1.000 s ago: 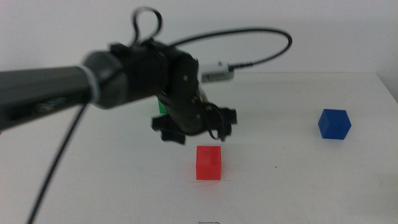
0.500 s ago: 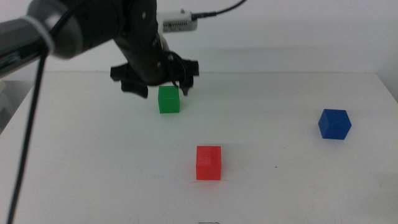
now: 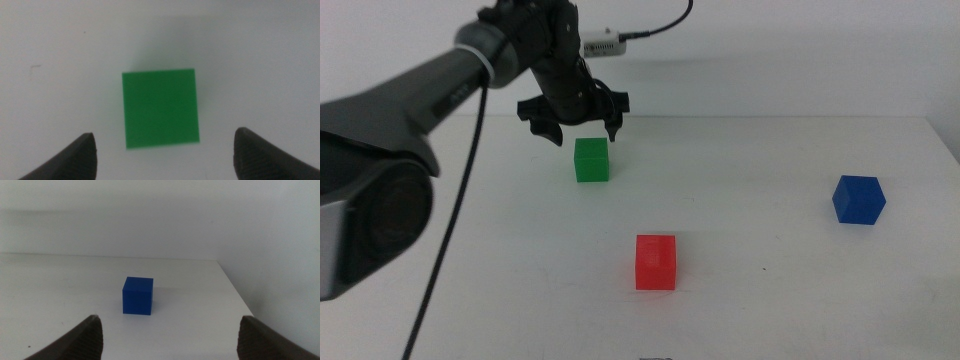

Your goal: Stack red cubes first, then green, then blue cubes in a specific spot.

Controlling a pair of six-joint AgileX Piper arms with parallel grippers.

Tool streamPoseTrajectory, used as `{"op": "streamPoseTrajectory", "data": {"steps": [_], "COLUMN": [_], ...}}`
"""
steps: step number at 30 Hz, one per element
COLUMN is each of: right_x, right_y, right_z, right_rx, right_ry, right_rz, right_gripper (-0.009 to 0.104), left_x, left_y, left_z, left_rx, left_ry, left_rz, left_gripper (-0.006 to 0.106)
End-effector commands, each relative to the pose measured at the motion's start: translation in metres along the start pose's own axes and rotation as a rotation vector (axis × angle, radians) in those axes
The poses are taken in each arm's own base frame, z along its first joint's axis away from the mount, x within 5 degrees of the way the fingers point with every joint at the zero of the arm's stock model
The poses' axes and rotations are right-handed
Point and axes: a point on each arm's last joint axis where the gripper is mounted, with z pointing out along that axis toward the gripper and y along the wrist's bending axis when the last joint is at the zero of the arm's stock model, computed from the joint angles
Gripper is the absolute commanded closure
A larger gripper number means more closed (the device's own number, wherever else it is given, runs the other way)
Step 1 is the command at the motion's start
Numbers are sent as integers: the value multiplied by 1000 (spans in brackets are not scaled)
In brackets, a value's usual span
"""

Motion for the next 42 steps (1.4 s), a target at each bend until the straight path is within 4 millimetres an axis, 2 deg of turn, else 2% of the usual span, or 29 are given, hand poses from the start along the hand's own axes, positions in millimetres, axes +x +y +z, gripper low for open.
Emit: {"op": "streamPoseTrajectory", "data": {"steps": [1,8,15,18,21,24,26,27,33,37,42], "right_x": [-14,-14,-14,-14,-14,-14,-14,-14,-14,-14,-14], "right_y": [-1,-1,-1,-1,-1,-1,-1,-1,-1,-1,-1], "right_z": [-3,-3,-3,-3,-3,-3,-3,-3,-3,-3,-3], "right_rx": [7,7,7,7,7,7,7,7,7,7,7], "right_ry": [-119,-119,-119,-119,-119,-119,-119,-119,-119,-119,-119], "right_rz": [-17,-17,-17,-17,-17,-17,-17,-17,-17,-17,-17], "right_gripper": [4,4,4,4,4,4,4,4,4,4,4], "left_x": [-17,-21,-23,-21,-19,-20,-22,-22,-8,28,82], "left_y": [-5,-6,-6,-6,-5,-6,-8,-8,-21,-40,-63], "left_z": [-32,-1,10,16,23,22,6,-1,-53,-82,-115], "left_rx": [57,62,60,56,50,59,70,69,24,5,93], "left_ry": [-113,-129,-155,-144,-126,-133,-143,-137,-123,-170,-248], "left_rz": [-8,-9,-5,-7,-8,-6,7,8,68,56,32], "left_gripper": [7,7,11,23,41,59,70,72,71,71,71]}}
